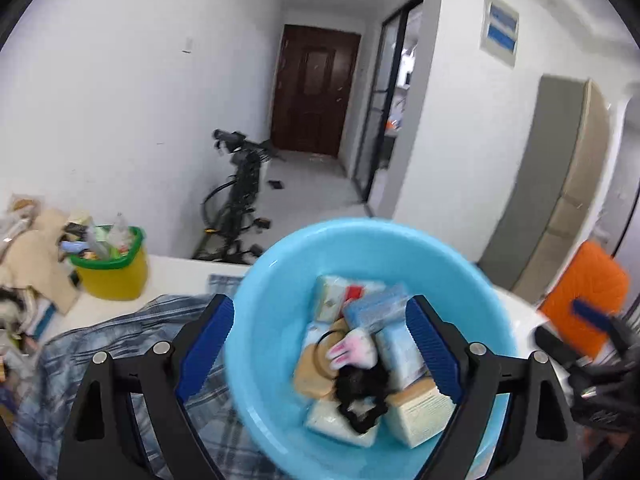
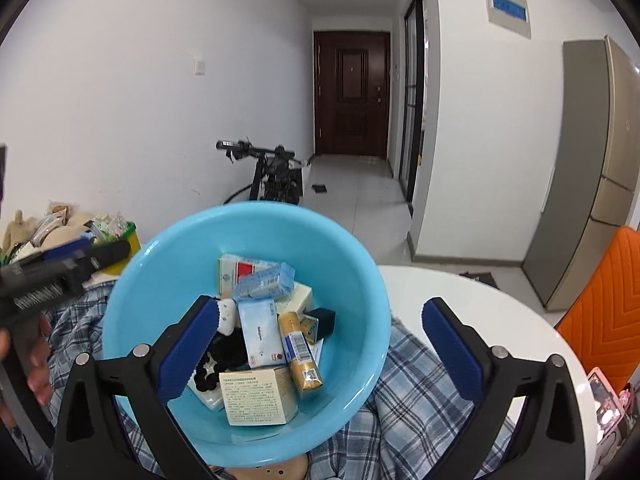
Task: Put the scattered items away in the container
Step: 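Withdraw both tools up from the basin back toward the table items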
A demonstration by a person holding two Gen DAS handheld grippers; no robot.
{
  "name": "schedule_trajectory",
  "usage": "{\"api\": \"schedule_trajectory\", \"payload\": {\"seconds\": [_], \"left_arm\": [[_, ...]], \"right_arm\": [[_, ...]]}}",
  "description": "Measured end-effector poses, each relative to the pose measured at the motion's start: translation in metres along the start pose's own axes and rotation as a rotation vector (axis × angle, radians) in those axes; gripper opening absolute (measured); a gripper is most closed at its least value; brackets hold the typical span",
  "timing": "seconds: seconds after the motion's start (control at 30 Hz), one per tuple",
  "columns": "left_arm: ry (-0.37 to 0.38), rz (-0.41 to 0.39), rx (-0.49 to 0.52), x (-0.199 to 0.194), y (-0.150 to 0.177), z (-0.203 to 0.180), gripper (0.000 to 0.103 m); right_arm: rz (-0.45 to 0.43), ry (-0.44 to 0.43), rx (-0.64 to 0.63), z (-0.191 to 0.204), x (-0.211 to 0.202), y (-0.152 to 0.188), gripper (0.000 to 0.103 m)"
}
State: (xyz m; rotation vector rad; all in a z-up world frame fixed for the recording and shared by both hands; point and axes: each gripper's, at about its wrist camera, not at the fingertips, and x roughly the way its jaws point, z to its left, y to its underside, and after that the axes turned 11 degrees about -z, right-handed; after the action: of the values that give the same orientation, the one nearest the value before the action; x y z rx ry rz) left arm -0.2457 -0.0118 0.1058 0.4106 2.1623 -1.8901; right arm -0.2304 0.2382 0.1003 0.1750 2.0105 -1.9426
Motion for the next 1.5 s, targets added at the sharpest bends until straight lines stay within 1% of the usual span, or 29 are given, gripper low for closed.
{"api": "schedule_trajectory", "payload": {"seconds": [0.1, 0.13, 0.23, 0.3, 0.33, 0.43, 0.53, 0.57, 0.6, 0.67, 0.87, 0.97, 1.1, 1.2, 1.33, 1.5], "left_arm": [[0.002, -0.008, 0.024, -0.01, 0.008, -0.001, 0.09], [-0.008, -0.014, 0.036, -0.013, 0.011, -0.002, 0.09], [-0.026, -0.022, 0.058, -0.025, 0.013, 0.001, 0.09], [-0.073, -0.022, 0.057, -0.038, 0.015, 0.002, 0.09], [-0.077, -0.032, 0.057, -0.046, 0.014, 0.003, 0.09], [-0.045, -0.071, 0.03, -0.069, 0.012, 0.008, 0.09], [0.006, -0.062, -0.037, -0.087, 0.009, 0.015, 0.09], [0.007, -0.065, -0.055, -0.093, 0.008, 0.018, 0.09], [-0.011, -0.069, -0.057, -0.099, 0.006, 0.017, 0.09], [-0.04, -0.075, -0.046, -0.107, 0.005, 0.018, 0.09], [-0.023, -0.117, -0.006, -0.144, 0.005, 0.017, 0.09], [-0.005, -0.136, -0.001, -0.166, 0.009, 0.018, 0.09], [-0.024, -0.19, 0.027, -0.188, 0.017, 0.02, 0.09], [-0.012, -0.204, 0.039, -0.201, 0.025, 0.022, 0.09], [-0.027, -0.222, 0.049, -0.215, 0.036, 0.023, 0.09], [-0.041, -0.251, 0.026, -0.229, 0.048, 0.025, 0.09]], "right_arm": [[-0.032, 0.012, -0.026, 0.004, -0.01, -0.003, 0.102], [-0.039, 0.018, -0.033, 0.004, -0.012, -0.004, 0.102], [-0.027, 0.021, -0.034, 0.004, -0.02, -0.005, 0.102], [-0.046, 0.017, -0.027, 0.002, -0.032, -0.005, 0.102], [-0.061, 0.018, -0.032, 0.002, -0.039, -0.005, 0.102], [-0.081, 0.017, -0.032, 0.003, -0.058, -0.004, 0.102], [-0.087, -0.011, 0.002, 0.003, -0.077, -0.004, 0.102], [-0.091, -0.024, 0.004, 0.004, -0.084, -0.004, 0.102], [-0.093, -0.033, -0.001, 0.005, -0.091, -0.004, 0.102], [-0.098, -0.046, -0.036, 0.011, -0.103, -0.004, 0.102], [-0.162, 0.007, -0.14, 0.029, -0.138, -0.002, 0.102], [-0.185, 0.013, -0.141, 0.031, -0.152, 0.002, 0.102], [-0.222, 0.014, -0.129, 0.031, -0.17, 0.008, 0.102], [-0.258, 0.028, -0.136, 0.032, -0.184, 0.015, 0.102], [-0.271, 0.018, -0.122, 0.033, -0.197, 0.025, 0.102], [-0.278, 0.001, -0.099, 0.034, -0.21, 0.036, 0.102]]}}
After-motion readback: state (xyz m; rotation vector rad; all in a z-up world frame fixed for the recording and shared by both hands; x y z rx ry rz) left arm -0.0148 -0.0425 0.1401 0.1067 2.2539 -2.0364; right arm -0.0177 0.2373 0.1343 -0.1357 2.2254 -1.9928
